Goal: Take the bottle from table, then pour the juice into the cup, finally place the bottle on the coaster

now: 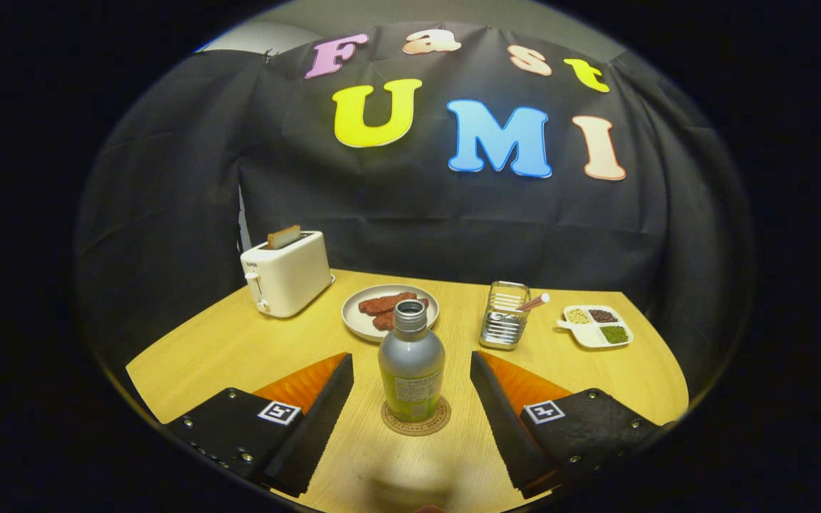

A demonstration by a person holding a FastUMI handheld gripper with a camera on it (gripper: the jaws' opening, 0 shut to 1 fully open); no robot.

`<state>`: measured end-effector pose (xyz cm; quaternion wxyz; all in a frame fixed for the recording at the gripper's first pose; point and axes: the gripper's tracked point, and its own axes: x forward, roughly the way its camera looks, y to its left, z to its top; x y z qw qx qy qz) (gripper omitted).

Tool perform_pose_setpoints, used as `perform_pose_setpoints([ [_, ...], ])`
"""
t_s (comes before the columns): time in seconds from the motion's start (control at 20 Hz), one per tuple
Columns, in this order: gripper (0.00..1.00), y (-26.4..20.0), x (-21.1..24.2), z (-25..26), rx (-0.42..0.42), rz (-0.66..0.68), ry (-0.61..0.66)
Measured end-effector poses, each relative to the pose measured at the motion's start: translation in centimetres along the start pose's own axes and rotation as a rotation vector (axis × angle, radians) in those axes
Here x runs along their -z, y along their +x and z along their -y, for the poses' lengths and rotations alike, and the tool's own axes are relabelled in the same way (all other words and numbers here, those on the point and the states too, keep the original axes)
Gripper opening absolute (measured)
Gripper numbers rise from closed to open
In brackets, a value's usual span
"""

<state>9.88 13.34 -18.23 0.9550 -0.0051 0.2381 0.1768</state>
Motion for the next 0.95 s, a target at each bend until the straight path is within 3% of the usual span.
perform_pose_setpoints([
  [0.6, 0.98, -13.9, -6.1, 2.3, 0.175, 0.232, 0.031],
  [0.95, 0.98, -16.6, -6.1, 0.2, 0.155, 0.272, 0.008],
])
